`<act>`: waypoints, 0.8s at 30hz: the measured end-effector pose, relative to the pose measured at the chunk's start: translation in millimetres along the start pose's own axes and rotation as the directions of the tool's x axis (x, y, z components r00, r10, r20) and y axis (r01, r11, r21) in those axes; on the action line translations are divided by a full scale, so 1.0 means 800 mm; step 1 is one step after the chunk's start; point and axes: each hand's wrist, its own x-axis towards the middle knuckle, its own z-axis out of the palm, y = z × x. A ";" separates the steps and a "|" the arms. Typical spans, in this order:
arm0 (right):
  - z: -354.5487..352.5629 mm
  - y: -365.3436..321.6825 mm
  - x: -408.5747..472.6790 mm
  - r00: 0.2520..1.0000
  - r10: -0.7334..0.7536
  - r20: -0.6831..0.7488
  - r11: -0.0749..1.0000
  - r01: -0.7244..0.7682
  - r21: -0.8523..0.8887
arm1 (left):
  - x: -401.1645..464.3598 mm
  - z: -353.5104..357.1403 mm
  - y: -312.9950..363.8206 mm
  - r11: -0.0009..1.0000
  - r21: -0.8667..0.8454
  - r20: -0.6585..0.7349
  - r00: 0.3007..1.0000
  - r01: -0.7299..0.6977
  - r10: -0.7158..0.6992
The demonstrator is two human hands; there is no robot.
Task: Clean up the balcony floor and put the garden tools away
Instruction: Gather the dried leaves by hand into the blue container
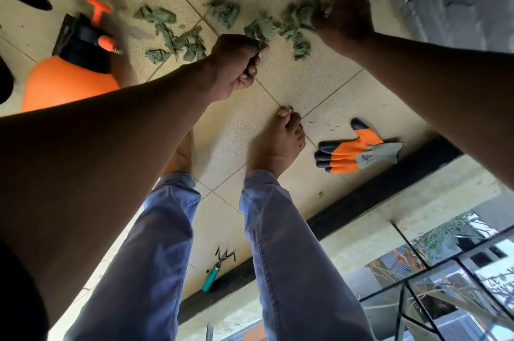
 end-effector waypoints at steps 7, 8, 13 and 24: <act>0.021 -0.027 -0.010 0.977 -0.212 0.033 0.956 0.214 -0.199 | -0.004 -0.003 -0.007 0.999 -0.013 0.023 0.999 0.041 -0.041; 0.022 -0.025 -0.009 0.973 -0.228 0.024 0.948 0.228 -0.221 | -0.003 -0.004 -0.009 0.999 -0.017 0.027 0.999 0.046 -0.046; 0.010 -0.028 -0.013 0.987 -0.142 -0.079 0.984 0.132 -0.118 | -0.004 -0.008 -0.017 0.997 -0.039 0.031 0.997 0.068 -0.067; 0.003 -0.108 -0.092 0.989 -0.116 0.093 0.794 0.036 0.607 | -0.019 -0.017 -0.014 0.996 -0.076 0.110 0.993 -0.036 0.044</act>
